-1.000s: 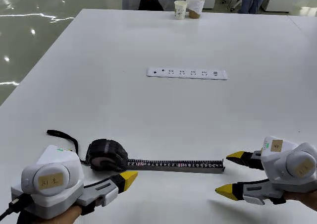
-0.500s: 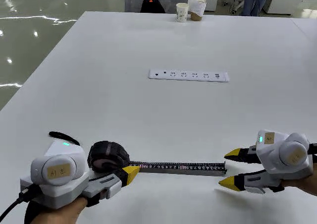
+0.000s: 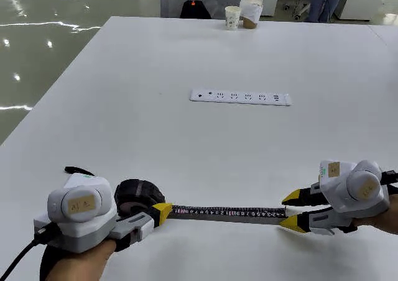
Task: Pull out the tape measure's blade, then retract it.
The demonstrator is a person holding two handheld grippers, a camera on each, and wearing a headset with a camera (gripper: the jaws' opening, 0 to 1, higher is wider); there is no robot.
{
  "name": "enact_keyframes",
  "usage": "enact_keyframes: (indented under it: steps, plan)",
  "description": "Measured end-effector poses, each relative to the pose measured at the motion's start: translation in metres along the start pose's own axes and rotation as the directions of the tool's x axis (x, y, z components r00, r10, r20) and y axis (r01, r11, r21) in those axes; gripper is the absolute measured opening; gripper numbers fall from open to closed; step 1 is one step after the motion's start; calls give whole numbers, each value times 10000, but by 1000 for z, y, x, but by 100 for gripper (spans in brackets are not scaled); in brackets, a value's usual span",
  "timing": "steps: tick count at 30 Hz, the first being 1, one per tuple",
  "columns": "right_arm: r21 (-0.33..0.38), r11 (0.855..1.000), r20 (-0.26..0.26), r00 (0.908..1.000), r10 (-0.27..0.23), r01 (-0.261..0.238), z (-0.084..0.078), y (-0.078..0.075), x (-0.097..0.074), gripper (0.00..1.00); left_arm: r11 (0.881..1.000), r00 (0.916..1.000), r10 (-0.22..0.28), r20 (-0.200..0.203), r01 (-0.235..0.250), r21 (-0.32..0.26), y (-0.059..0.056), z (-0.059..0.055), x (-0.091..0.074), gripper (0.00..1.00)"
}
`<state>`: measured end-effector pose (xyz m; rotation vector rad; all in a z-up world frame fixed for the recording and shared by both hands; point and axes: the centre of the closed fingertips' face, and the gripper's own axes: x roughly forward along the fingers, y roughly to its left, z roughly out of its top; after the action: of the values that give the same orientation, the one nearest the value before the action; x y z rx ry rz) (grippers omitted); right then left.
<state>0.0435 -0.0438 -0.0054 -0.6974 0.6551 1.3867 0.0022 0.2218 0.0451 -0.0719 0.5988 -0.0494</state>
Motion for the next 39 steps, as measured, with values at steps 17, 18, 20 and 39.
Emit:
enact_keyframes:
  steps: [17,18,20,39]
  plan:
    - [-347,9992,-103,9998,176,-179,-4,1,5,12,9981,9986,335,-418,-355,-499,-1,-2,19,63]
    - [-344,9992,-89,9998,181,-184,-4,0,6,12,9978,9984,360,-426,-383,-548,-1,-3,20,63]
    - [-284,9994,-63,9998,189,-191,-4,1,6,12,9971,9979,474,-430,-498,-572,-1,-3,22,64]
    - [-54,9999,73,9999,154,-153,-4,2,6,10,9896,9882,1316,-778,-1356,-485,6,-8,30,62]
